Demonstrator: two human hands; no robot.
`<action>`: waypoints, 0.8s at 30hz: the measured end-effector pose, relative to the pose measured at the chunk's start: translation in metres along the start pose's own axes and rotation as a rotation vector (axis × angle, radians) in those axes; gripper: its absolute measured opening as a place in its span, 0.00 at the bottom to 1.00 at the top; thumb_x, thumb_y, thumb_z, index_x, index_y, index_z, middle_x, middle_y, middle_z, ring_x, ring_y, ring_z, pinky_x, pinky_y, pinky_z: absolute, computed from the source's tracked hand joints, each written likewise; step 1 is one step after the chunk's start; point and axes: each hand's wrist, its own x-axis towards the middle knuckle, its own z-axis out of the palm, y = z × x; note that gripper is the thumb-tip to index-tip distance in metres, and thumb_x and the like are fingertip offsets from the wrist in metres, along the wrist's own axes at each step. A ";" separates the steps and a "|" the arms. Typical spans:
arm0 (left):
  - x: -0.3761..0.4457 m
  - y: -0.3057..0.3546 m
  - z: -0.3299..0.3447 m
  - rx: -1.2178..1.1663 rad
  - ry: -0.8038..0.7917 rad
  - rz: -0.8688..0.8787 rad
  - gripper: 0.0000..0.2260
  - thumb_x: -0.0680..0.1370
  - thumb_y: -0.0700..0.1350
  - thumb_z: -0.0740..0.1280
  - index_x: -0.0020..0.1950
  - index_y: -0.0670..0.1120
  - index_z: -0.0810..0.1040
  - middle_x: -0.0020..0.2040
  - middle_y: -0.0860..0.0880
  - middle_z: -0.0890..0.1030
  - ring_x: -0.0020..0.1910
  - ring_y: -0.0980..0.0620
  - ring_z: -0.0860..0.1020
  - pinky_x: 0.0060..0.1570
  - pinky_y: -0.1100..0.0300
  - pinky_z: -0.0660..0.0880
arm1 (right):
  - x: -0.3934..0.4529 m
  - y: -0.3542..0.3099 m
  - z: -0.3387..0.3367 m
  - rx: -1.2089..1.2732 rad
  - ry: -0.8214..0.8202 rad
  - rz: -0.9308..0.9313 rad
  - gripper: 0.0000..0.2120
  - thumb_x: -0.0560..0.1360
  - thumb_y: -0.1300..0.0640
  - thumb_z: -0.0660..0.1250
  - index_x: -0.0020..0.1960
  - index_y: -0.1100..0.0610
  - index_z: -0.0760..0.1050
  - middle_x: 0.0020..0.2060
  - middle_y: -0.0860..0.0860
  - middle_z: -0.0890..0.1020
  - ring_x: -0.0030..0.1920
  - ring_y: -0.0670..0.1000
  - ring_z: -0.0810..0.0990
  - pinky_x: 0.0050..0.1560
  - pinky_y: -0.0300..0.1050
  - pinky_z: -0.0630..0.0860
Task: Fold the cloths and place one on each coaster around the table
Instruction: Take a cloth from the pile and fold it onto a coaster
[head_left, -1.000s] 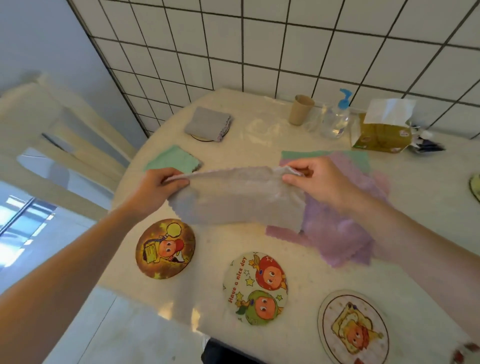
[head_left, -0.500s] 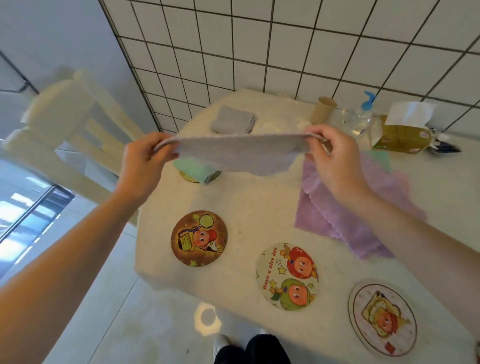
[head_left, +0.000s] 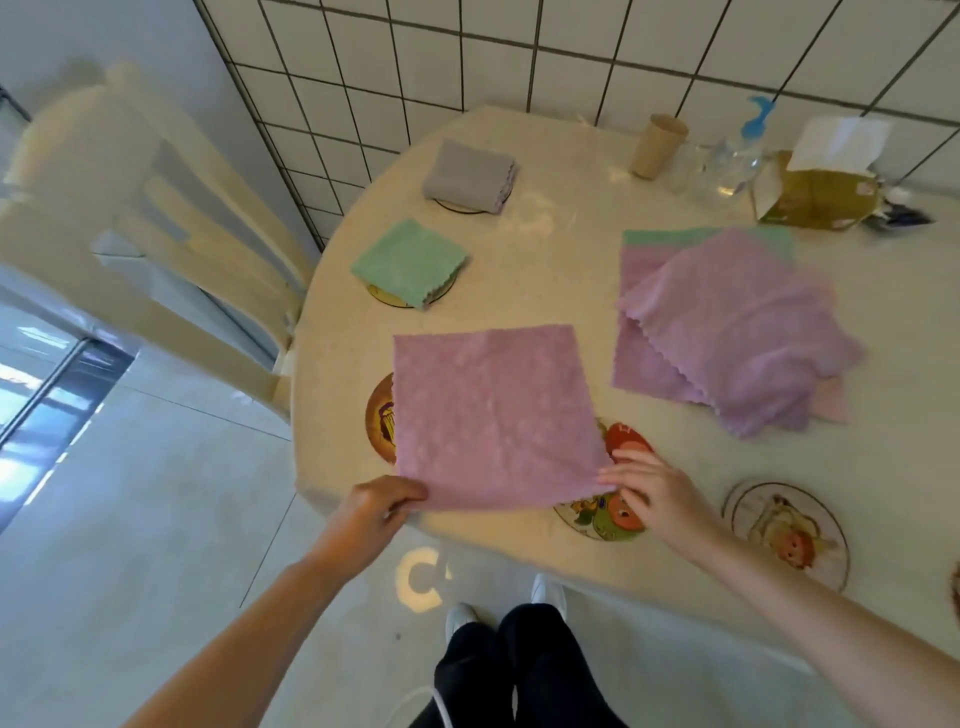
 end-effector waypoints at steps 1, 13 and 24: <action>-0.003 -0.003 0.006 -0.001 -0.021 -0.022 0.08 0.75 0.38 0.70 0.52 0.46 0.84 0.49 0.59 0.80 0.51 0.58 0.79 0.52 0.79 0.67 | -0.006 0.003 0.006 -0.007 -0.027 0.003 0.13 0.74 0.64 0.67 0.54 0.51 0.82 0.54 0.43 0.81 0.62 0.42 0.69 0.65 0.49 0.71; 0.017 -0.003 -0.022 -0.161 -0.018 -0.198 0.06 0.76 0.44 0.70 0.47 0.55 0.82 0.42 0.59 0.81 0.42 0.60 0.79 0.46 0.65 0.76 | 0.021 -0.020 -0.012 0.295 0.091 0.288 0.05 0.74 0.58 0.68 0.50 0.52 0.78 0.42 0.44 0.82 0.43 0.44 0.81 0.42 0.40 0.80; 0.129 0.000 -0.050 -0.265 0.233 -0.560 0.07 0.75 0.46 0.71 0.42 0.43 0.79 0.37 0.46 0.79 0.37 0.47 0.76 0.40 0.54 0.74 | 0.129 -0.018 -0.035 0.581 0.245 0.485 0.02 0.74 0.59 0.69 0.46 0.54 0.77 0.40 0.49 0.82 0.40 0.47 0.81 0.41 0.38 0.80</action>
